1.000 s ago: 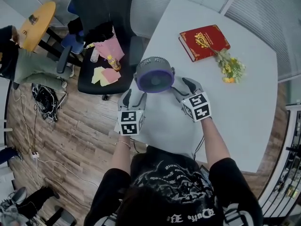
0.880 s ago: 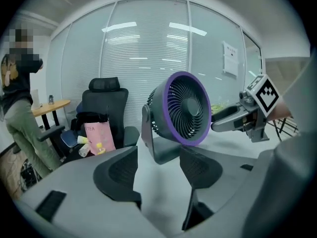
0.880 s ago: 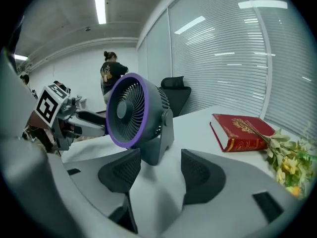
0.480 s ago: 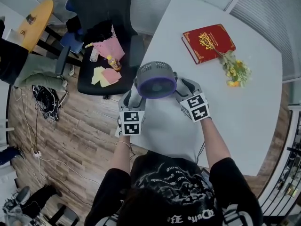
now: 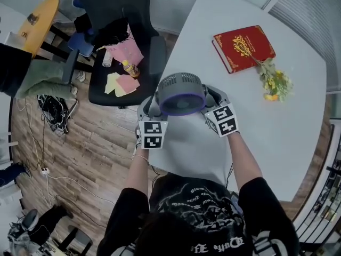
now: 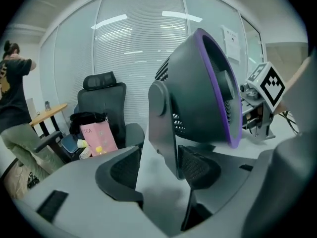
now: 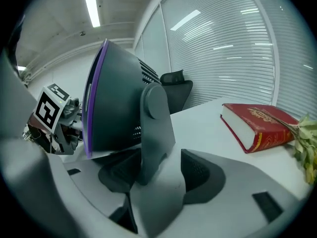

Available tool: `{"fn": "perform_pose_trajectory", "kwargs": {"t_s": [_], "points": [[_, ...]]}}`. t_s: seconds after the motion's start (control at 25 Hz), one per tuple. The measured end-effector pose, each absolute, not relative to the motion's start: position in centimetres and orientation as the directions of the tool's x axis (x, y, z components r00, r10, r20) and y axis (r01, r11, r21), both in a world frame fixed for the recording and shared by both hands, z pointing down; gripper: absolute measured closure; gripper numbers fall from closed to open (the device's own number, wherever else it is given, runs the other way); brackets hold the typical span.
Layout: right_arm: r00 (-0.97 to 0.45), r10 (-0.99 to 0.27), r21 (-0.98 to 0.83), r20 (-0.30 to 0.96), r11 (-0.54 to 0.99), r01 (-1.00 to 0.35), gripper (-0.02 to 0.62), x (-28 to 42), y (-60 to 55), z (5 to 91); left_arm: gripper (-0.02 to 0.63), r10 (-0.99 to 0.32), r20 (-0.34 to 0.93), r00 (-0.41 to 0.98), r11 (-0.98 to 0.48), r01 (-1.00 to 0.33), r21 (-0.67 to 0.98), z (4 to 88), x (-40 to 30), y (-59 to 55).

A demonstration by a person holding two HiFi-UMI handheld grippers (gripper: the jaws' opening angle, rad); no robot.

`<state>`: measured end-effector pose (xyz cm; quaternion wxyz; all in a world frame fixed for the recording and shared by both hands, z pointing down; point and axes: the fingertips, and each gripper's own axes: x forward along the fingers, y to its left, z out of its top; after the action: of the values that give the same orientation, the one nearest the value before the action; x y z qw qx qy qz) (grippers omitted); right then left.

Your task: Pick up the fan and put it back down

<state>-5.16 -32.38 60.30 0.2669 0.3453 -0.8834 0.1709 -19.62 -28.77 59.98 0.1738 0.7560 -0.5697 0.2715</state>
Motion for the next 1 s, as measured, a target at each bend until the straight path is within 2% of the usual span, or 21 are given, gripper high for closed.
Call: {"fn": "perform_pose_trajectory", "kwargs": {"t_s": [0.12,0.24,0.28,0.4,0.64,1.0], "points": [[-0.623,-0.522,-0.132,0.582,0.695,-0.706,0.35,-5.3,-32.7,60.5,0.366,-0.772,0.599,0.212,-0.292,-0.956,-0.039,60.0,-19.5,-29.2],[-0.636,-0.519,-0.138,0.571,0.703,-0.698,0.455,-5.4,-32.6,60.3,0.445,-0.774,0.591,0.225,-0.325,-0.943,-0.066,60.0,-18.9,-29.2],[-0.643,-0.513,-0.149,0.568,0.705,-0.694,0.469,-5.5,-32.6,60.2,0.469,-0.776,0.589,0.227,-0.328,-0.942,-0.069,60.1,-18.8,-29.2],[-0.661,-0.49,-0.189,0.568,0.704,-0.684,0.469,-5.5,-32.3,60.2,0.486,-0.774,0.588,0.233,-0.308,-0.951,-0.028,60.0,-18.9,-29.1],[-0.644,-0.511,-0.186,0.57,0.683,-0.706,0.476,-5.5,-32.1,59.4,0.491,-0.758,0.618,0.21,-0.313,-0.948,-0.063,59.8,-18.9,-29.0],[-0.655,-0.537,-0.221,0.532,0.659,-0.719,0.482,-5.4,-31.1,56.6,0.492,-0.781,0.578,0.237,-0.326,-0.944,-0.053,56.0,-19.0,-28.3]]}}
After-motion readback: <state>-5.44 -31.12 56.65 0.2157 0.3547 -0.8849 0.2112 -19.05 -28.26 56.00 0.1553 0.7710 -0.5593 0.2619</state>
